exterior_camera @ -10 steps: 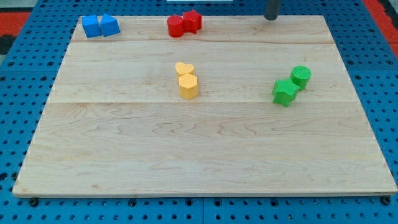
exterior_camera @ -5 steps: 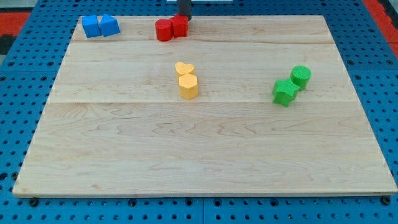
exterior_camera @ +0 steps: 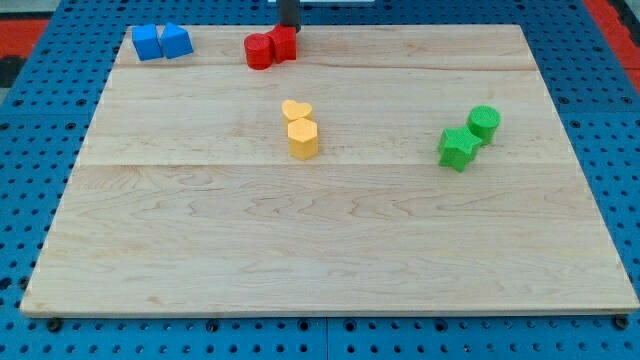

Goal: Slide the red blocks diagonal to the yellow heart

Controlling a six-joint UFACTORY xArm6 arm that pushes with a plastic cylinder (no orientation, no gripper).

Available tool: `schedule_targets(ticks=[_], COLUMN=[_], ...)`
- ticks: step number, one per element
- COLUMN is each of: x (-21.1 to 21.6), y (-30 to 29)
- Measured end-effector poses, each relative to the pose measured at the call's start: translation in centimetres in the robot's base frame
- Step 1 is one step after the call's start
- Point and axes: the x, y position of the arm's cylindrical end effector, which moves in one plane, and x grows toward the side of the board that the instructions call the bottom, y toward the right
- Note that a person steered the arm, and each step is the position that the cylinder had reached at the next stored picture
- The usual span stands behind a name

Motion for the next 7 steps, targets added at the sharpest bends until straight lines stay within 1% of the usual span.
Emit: schedule_targets(ticks=[4, 5, 6, 7], x=[0.3, 2.1, 2.2, 2.2], y=[0.4, 5.7, 7.4, 7.4])
